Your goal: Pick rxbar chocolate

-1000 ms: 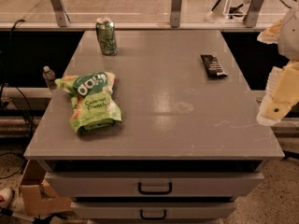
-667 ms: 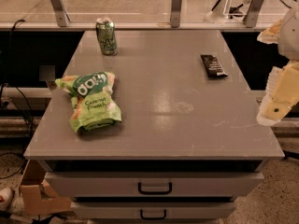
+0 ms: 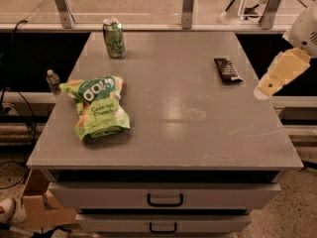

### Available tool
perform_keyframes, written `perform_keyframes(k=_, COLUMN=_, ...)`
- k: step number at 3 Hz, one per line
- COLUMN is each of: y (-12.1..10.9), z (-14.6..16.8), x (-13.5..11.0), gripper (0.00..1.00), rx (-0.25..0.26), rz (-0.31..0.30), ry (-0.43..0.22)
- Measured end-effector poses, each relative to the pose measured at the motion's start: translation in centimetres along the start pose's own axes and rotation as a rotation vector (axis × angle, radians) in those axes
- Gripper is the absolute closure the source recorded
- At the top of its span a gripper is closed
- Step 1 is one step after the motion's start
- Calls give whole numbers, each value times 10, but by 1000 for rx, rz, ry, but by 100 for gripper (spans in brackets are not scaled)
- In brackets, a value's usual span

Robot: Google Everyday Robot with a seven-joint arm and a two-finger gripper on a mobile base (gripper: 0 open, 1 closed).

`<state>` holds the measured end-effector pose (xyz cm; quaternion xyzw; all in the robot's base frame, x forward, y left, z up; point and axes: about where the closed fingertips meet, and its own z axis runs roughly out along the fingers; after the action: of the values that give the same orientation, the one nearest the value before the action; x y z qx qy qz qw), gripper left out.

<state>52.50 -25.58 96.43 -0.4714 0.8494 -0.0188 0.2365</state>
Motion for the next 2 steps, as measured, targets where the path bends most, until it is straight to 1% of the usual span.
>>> perform_keyframes(k=1, y=-47, z=37, x=-1, gripper=0, rx=50, rz=167, ry=44)
perform_keyframes(k=2, y=-80, z=72, x=2, gripper=0, rx=111, rz=317, ry=131)
